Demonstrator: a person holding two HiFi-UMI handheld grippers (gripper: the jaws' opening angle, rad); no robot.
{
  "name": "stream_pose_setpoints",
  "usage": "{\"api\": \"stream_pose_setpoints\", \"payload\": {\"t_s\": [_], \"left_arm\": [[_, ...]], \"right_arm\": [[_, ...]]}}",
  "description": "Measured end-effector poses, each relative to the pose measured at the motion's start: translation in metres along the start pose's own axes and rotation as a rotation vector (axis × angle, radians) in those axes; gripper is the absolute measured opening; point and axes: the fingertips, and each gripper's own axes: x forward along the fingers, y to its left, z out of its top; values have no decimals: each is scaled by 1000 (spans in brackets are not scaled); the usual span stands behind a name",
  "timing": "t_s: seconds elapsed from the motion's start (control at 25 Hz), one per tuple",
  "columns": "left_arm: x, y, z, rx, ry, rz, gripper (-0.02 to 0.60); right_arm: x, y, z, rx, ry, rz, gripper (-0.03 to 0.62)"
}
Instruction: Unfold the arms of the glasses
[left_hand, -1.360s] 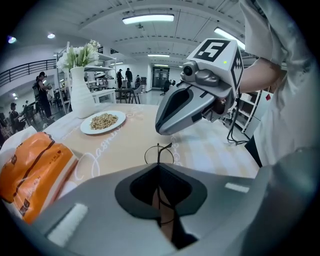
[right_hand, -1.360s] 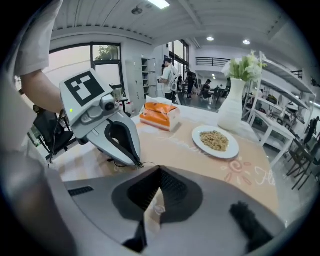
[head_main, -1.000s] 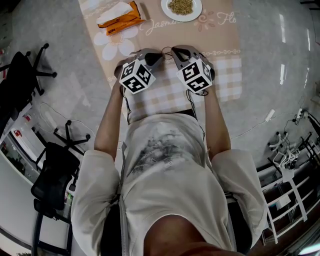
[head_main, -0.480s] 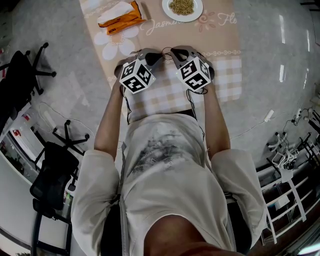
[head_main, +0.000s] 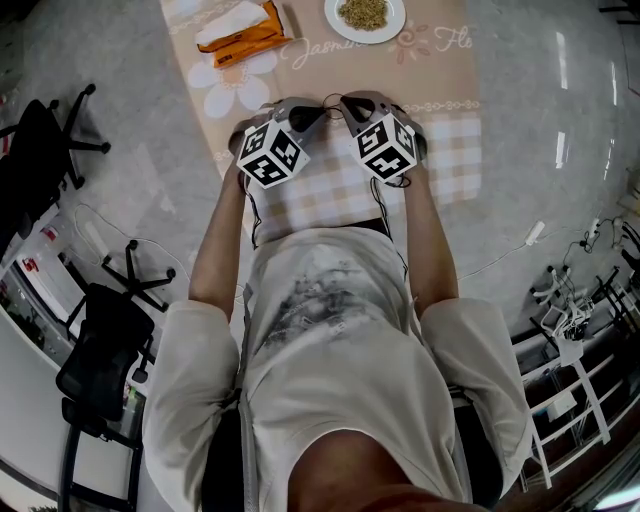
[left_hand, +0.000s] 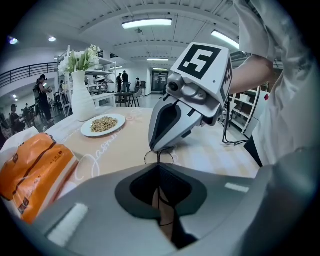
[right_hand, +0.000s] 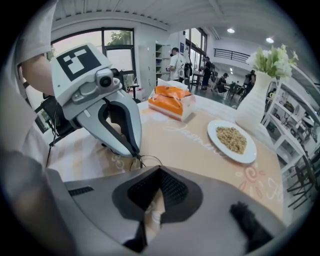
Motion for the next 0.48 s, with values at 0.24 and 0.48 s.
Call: {"api": "stream_pose_setpoints", "payload": {"t_s": [0.24, 0.48], "left_arm": [[-2, -4, 2, 13, -21, -3, 11], [-5, -7, 5, 25, -35, -7, 9]], "right_arm": [[0, 0, -1, 8, 6, -4, 15], [-1, 0, 0, 11, 15, -16, 15]]}}
